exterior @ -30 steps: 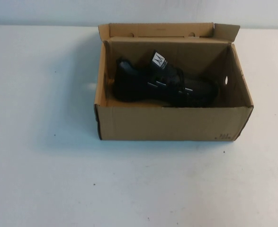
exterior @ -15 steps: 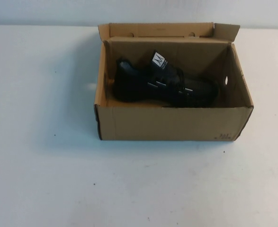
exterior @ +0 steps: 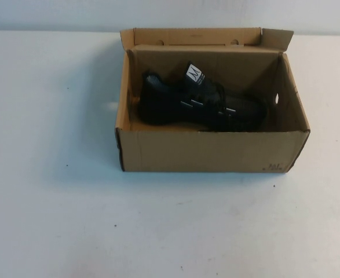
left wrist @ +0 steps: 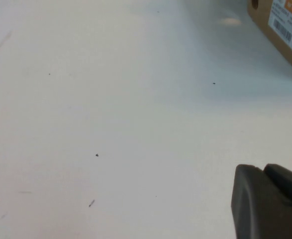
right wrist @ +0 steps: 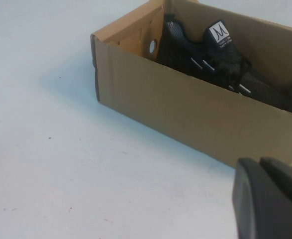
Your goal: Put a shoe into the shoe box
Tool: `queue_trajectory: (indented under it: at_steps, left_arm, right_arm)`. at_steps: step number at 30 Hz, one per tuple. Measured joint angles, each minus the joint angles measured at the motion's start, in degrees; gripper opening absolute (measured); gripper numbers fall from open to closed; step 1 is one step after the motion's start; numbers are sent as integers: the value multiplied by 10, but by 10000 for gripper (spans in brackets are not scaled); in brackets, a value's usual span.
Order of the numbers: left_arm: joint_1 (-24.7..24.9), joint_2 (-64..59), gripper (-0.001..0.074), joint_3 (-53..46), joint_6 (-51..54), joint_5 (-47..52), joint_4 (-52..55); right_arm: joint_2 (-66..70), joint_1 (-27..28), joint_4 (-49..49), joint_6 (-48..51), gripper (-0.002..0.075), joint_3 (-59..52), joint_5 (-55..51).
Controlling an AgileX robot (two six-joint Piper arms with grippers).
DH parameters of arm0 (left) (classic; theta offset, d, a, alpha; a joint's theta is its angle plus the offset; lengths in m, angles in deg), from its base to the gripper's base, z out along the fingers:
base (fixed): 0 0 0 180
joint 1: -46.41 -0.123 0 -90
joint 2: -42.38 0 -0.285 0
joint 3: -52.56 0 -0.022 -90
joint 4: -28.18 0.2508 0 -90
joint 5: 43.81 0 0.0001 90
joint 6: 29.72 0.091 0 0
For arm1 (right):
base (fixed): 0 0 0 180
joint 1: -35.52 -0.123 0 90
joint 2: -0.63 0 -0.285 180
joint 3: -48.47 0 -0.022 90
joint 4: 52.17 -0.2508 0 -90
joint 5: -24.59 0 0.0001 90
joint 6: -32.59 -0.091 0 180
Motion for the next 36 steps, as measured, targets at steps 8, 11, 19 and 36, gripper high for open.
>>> queue_trajectory:
  at_steps: [8, 11, 19, 36]
  left_arm:
    - [0, 0, -1, 0, 1, 0, 0]
    - [0, 0, -1, 0, 1, 0, 1]
    - [0, 0, -1, 0, 2, 1, 1]
    - [0, 0, -1, 0, 2, 1, 5]
  right_arm:
    - [0, 0, 0, 0, -16, 0, 0]
    - [0, 0, 0, 0, -16, 0, 0]
    - [-1, 3, 0, -1, -16, 0, -1]
    - [-188, 216, -8, 7, -16, -215, 92]
